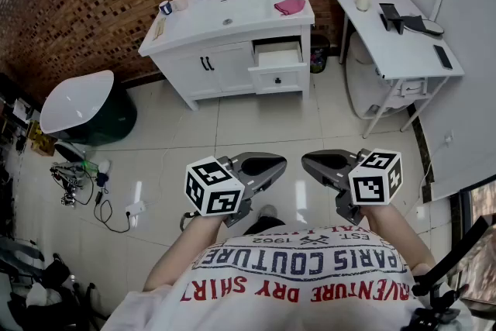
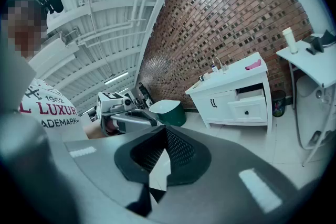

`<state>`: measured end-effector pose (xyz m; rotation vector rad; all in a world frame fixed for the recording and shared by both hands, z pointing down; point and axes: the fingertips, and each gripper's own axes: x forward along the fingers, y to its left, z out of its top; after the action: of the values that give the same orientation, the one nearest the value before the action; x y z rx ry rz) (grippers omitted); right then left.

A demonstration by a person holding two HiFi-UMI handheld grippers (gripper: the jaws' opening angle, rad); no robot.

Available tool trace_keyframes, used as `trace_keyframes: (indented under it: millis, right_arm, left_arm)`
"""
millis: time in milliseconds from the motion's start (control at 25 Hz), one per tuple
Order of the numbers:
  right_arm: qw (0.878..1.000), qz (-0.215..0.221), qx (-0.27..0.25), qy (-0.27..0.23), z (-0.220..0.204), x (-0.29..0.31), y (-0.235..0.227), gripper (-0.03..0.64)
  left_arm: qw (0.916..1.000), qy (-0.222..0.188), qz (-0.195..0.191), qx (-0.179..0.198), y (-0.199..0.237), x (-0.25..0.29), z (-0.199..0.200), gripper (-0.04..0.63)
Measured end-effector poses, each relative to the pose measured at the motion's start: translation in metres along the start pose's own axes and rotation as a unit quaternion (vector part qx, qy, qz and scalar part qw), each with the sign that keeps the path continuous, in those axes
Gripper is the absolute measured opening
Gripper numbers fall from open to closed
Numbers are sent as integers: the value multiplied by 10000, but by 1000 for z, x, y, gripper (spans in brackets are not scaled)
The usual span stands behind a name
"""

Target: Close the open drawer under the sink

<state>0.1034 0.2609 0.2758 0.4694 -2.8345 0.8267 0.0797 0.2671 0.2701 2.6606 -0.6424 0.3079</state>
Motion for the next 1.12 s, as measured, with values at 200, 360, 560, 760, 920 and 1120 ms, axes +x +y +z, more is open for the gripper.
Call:
trace_keyframes:
  millis: [200, 360, 560, 760, 920, 1120]
  right_arm:
    - [9999, -72, -58, -62, 2, -9, -4, 8]
    - [9998, -96, -178, -45, 7, -12, -6, 8]
    - [9995, -124, -277, -1, 15, -5, -14, 8]
    - [9996, -194, -208, 26, 25, 12, -37, 8]
    - [9995, -249, -121, 118, 34, 35, -67, 8]
    - [9991, -342, 149, 191, 56, 75, -125, 8]
  left_arm:
    - [10000, 68, -31, 66, -5, 6, 0, -14]
    - [9999, -22, 10, 126, -2, 8, 7, -12]
    - [9999, -92, 11, 106, 10, 9, 9, -12]
    - [9999, -108, 29, 19, 40, 8, 12, -12]
    - [9999, -77, 35, -106, 84, 14, 16, -12]
    - [9995, 50, -7, -299, 157, 30, 23, -12]
